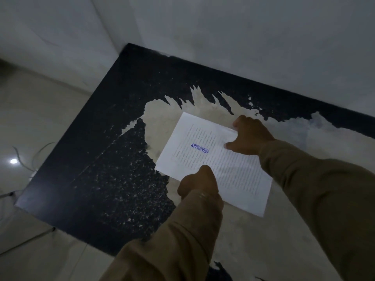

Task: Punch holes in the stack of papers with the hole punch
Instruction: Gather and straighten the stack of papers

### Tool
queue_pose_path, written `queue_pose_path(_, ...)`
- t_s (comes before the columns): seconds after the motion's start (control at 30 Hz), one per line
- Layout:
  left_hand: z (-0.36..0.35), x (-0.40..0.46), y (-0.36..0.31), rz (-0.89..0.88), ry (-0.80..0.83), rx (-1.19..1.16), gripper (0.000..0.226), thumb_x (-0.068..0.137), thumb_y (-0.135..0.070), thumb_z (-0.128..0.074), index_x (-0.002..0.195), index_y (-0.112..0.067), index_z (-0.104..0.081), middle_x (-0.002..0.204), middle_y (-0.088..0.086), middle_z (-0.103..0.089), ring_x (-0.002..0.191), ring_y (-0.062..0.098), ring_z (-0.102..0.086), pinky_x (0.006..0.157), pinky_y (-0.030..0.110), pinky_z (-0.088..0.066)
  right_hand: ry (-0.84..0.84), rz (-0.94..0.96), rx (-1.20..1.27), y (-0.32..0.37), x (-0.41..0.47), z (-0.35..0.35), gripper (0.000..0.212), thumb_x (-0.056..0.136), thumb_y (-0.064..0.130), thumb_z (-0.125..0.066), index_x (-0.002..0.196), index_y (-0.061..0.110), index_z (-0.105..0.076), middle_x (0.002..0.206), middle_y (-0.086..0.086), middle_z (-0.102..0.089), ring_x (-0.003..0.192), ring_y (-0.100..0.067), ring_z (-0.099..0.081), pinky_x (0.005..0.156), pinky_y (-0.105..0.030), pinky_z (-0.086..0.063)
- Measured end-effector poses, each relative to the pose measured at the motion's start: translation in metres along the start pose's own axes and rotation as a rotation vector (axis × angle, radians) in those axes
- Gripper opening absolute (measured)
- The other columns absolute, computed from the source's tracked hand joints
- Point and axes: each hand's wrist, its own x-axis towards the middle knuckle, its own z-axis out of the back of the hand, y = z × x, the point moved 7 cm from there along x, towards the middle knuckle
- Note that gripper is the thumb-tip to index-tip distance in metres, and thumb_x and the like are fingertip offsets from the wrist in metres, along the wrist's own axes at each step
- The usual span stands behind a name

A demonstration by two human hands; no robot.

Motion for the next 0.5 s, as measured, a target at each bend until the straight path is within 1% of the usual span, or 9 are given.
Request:
queue_pose_path(0.07,0.001,0.003,0.001,-0.002,-0.033,0.020,0.020,0.084,-0.026,-0.066,0.101,-0.016,-0.061,0.095,0.008,-0.069,0.085,0.029,-0.067,0.073,0.035,-0.057,0.025,-0.017,-0.011,-0.001,0.001,-0.001,0.070,0.068,0.049,-0.078,0.120,0.013,-0.048,0.121,-0.013,-0.057,0.110,-0.031,-0.054,0.094,-0.046,-0.050)
queue_pose_path(0.13,0.002,0.005,0.003,-0.004,-0.062,0.013,0.019,0.084,-0.025,-0.066,0.097,-0.014,-0.060,0.092,0.007,-0.069,0.082,0.029,-0.067,0.069,0.034,-0.057,0.030,-0.024,-0.049,0.000,0.001,-0.001,0.067,0.069,0.050,-0.076,0.119,0.014,-0.048,0.121,-0.013,-0.053,0.110,-0.031,-0.051,0.093,-0.044,-0.049)
queue_pose_path(0.17,0.002,0.005,0.004,-0.004,-0.075,-0.003,0.018,0.083,-0.025,-0.067,0.097,-0.015,-0.060,0.091,0.007,-0.069,0.080,0.028,-0.067,0.064,0.032,-0.056,0.033,-0.023,-0.056,0.000,0.001,-0.002,0.067,0.070,0.049,-0.076,0.119,0.014,-0.048,0.122,-0.013,-0.052,0.110,-0.031,-0.051,0.093,-0.043,-0.049)
queue_pose_path(0.23,0.004,0.005,0.004,0.004,-0.096,-0.023,0.017,0.082,-0.025,-0.068,0.094,-0.016,-0.060,0.089,0.006,-0.068,0.077,0.027,-0.066,0.056,0.027,-0.051,0.050,-0.019,-0.039,0.001,0.002,-0.002,0.064,0.072,0.045,-0.075,0.121,0.014,-0.047,0.122,-0.012,-0.052,0.106,-0.029,-0.055,0.090,-0.041,-0.050)
queue_pose_path(0.3,0.005,0.005,0.005,0.005,-0.109,-0.020,0.014,0.083,-0.025,-0.067,0.091,-0.017,-0.059,0.086,0.005,-0.067,0.075,0.026,-0.065,0.054,0.025,-0.048,0.097,-0.007,0.025,0.002,0.003,-0.001,0.055,0.076,0.037,-0.074,0.120,0.016,-0.049,0.120,-0.008,-0.058,0.100,-0.025,-0.059,0.085,-0.037,-0.050)
queue_pose_path(0.37,0.005,0.004,0.005,-0.001,-0.108,-0.009,0.012,0.084,-0.024,-0.065,0.091,-0.016,-0.060,0.086,0.004,-0.067,0.075,0.027,-0.065,0.056,0.027,-0.050,0.199,-0.008,0.135,-0.001,0.003,-0.002,0.044,0.081,0.028,-0.070,0.120,0.016,-0.054,0.119,-0.007,-0.063,0.097,-0.023,-0.059,0.078,-0.033,-0.045)
queue_pose_path(0.4,0.005,0.004,0.005,-0.006,-0.104,0.000,0.014,0.084,-0.025,-0.065,0.094,-0.015,-0.061,0.087,0.005,-0.068,0.077,0.028,-0.066,0.060,0.030,-0.053,0.254,-0.009,0.185,-0.002,0.002,-0.003,0.040,0.083,0.025,-0.068,0.120,0.015,-0.056,0.120,-0.008,-0.064,0.097,-0.023,-0.059,0.077,-0.031,-0.042)
queue_pose_path(0.47,0.006,0.006,0.004,-0.024,-0.110,0.043,0.025,0.082,-0.023,-0.065,0.101,-0.008,-0.063,0.096,0.010,-0.069,0.084,0.031,-0.067,0.073,0.040,-0.059,0.324,0.003,0.275,-0.006,-0.003,-0.006,0.038,0.086,0.020,-0.064,0.124,0.015,-0.057,0.123,-0.009,-0.063,0.098,-0.022,-0.057,0.076,-0.030,-0.040)
queue_pose_path(0.5,0.007,0.006,0.003,-0.034,-0.119,0.075,0.032,0.080,-0.023,-0.064,0.106,-0.005,-0.063,0.103,0.013,-0.067,0.089,0.033,-0.066,0.080,0.044,-0.059,0.333,0.008,0.323,-0.009,-0.006,-0.007,0.039,0.087,0.019,-0.063,0.125,0.015,-0.056,0.124,-0.009,-0.063,0.098,-0.021,-0.057,0.077,-0.031,-0.041)
